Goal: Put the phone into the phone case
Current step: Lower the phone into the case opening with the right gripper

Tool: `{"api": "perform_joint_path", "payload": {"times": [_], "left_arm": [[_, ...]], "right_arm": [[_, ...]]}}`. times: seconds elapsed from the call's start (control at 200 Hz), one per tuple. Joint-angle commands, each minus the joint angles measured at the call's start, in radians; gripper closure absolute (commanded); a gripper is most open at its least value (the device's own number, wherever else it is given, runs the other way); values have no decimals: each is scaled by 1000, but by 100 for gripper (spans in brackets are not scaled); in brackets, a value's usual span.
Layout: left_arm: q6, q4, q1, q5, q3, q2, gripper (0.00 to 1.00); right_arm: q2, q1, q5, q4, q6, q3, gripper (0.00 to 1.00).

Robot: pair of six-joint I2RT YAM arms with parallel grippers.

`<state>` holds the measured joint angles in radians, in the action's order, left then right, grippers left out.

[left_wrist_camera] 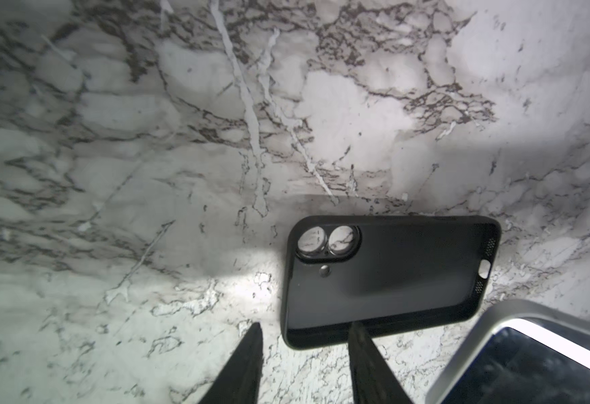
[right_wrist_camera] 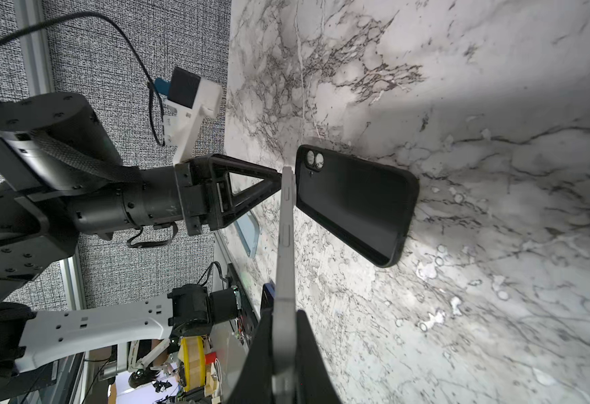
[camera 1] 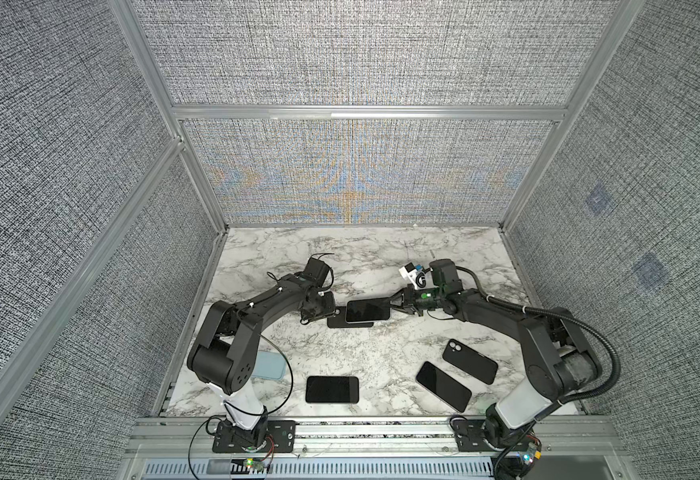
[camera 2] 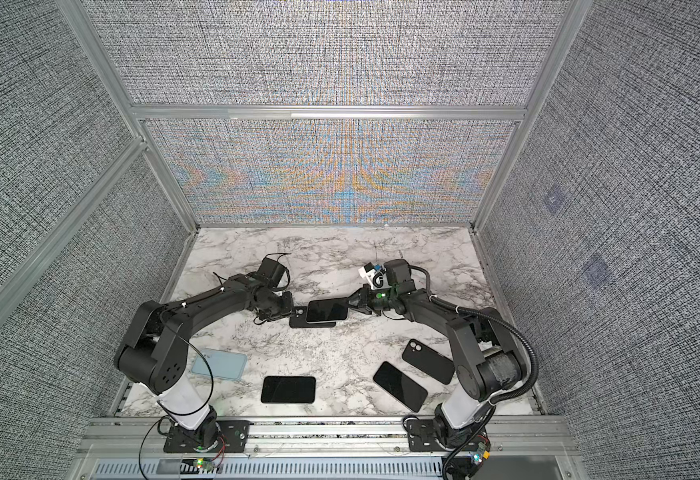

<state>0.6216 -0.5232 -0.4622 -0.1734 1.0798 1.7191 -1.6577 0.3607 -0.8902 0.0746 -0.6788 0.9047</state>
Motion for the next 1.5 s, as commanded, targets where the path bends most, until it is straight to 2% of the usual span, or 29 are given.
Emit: {"api": "perform_joint_path", "payload": {"times": [0.0, 0.3, 0.545, 0.74, 1.496], "left_arm": [[9, 27, 14, -34, -10, -9, 55], [49, 146, 66, -151, -76, -44, 45], [64, 187, 73, -201, -75, -20, 44], [48, 188, 79, -178, -80, -21, 44], [72, 253, 81, -222, -133, -8, 44]], "right_arm": [[-26, 0, -24, -33, 42, 29, 100], [-113, 8, -22, -80, 64, 137, 100], [-167, 36, -24, -90, 52, 185, 100], [-189, 46, -21, -96, 46, 200, 100], [-263, 48, -18, -115, 68, 218, 100]]}}
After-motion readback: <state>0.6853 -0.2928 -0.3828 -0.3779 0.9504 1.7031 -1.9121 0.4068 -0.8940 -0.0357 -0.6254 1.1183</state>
